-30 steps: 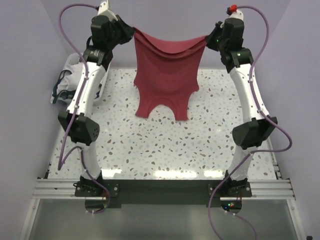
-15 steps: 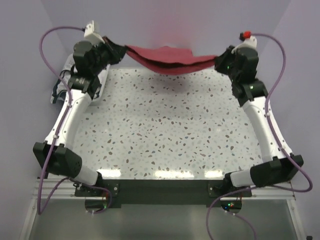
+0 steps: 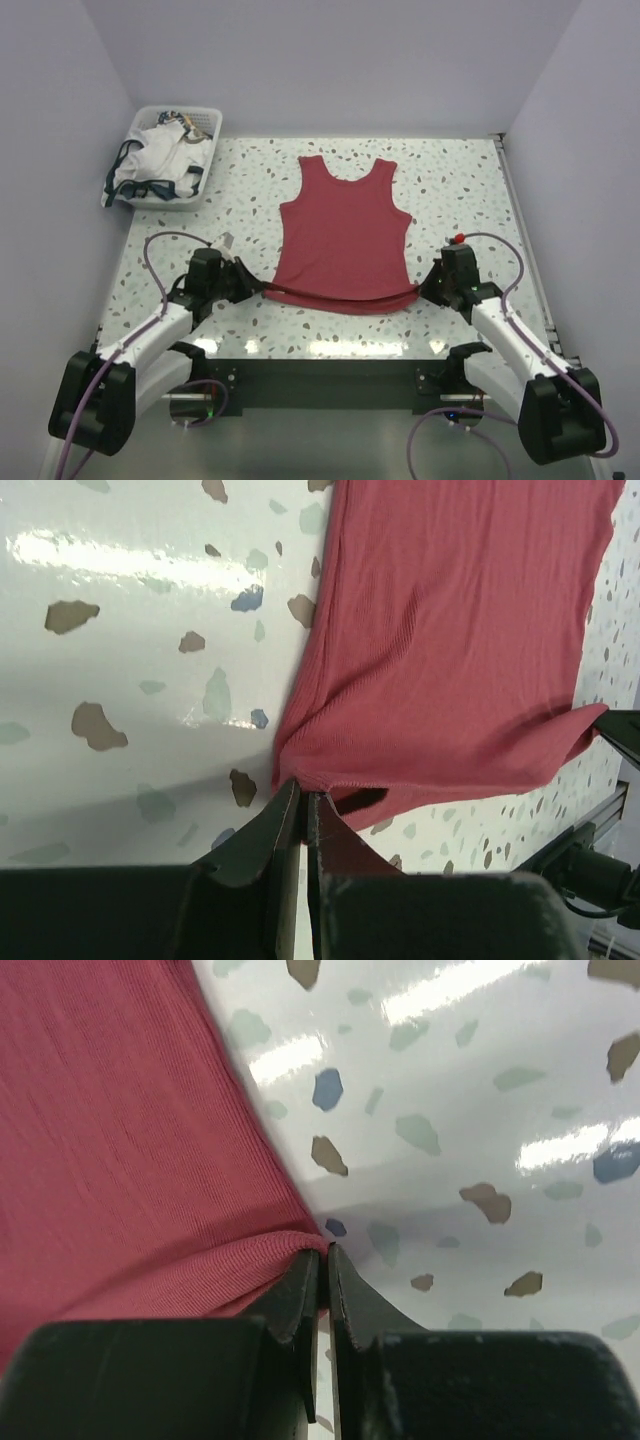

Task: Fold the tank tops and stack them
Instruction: Flatten the tank top out

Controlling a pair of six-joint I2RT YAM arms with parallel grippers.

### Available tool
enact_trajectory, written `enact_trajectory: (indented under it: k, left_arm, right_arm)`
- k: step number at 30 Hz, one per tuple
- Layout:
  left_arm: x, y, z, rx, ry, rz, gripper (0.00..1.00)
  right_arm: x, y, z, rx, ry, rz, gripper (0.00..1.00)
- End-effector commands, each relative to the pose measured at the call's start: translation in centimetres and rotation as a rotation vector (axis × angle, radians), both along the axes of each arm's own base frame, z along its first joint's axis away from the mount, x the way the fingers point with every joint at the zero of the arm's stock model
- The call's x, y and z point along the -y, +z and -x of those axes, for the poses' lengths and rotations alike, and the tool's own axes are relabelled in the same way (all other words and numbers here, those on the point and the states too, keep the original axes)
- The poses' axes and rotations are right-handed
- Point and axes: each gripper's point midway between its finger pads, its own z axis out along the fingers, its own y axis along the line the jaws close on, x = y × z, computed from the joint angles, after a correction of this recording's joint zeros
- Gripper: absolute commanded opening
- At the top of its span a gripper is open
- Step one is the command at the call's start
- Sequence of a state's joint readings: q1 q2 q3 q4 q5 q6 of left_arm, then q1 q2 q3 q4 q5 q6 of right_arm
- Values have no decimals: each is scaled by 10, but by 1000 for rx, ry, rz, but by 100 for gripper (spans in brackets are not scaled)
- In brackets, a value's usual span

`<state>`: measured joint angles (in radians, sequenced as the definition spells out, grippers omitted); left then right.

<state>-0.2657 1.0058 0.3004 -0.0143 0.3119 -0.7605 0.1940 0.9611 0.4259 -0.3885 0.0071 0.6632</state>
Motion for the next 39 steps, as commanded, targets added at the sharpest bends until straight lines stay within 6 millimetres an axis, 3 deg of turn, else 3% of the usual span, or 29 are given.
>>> enact_trajectory:
  k: [1,2,7,10,16,22,25,27,28,30,31,32,33,34,35,36,37,38,39]
  left_arm:
    - [7,19,3,72,-10,57,0]
    - [4,12,12,28,-10,40,0]
    - [3,20,28,24,-25,40,6]
    - [1,17,39,2,-28,39,10]
    - [3,11,56,-39,-69,42,13]
    - [8,8,67,-68,-114,43,34]
    - [8,14,70,-62,-121,50,45]
    - [8,29,67,-30,-118,46,47]
    - [7,45,62,-6,-113,44,47]
    - [2,64,50,49,-80,14,47]
    - [-1,73,43,84,-72,-13,47]
    - [-5,93,27,144,-28,-36,47]
    - [-6,92,15,140,-22,-68,47]
    - [-3,110,-5,210,-6,-66,47]
    - [-7,110,-21,223,32,-98,47]
    - [-5,92,-37,171,34,-134,45]
    - [2,110,-63,241,39,-125,43]
    - [3,107,-78,242,54,-139,40]
    - [10,85,-93,184,42,-152,37]
  right_arm:
    - [-7,4,8,24,-45,-88,6]
    - [-6,3,12,19,-50,-86,6]
    - [-7,5,36,-14,-83,-131,15]
    - [-2,16,45,6,-103,-130,22]
    - [0,39,65,13,-106,-142,25]
    - [4,50,79,11,-100,-128,36]
    - [7,52,71,36,-97,-103,39]
    - [4,55,60,64,-73,-103,39]
    - [2,53,55,52,-63,-100,39]
    - [-3,67,32,126,-43,-111,40]
    - [-3,63,24,105,-42,-96,40]
    - [-4,72,7,157,-34,-91,40]
    - [-5,79,-7,178,-32,-80,40]
    - [-1,81,-19,191,-43,-51,40]
    - [0,73,-37,171,-39,-9,40]
    - [-1,84,-55,202,-35,1,40]
    - [0,85,-68,205,-38,20,39]
    - [-3,73,-86,173,-28,33,37]
    - [-8,85,-105,209,-23,29,36]
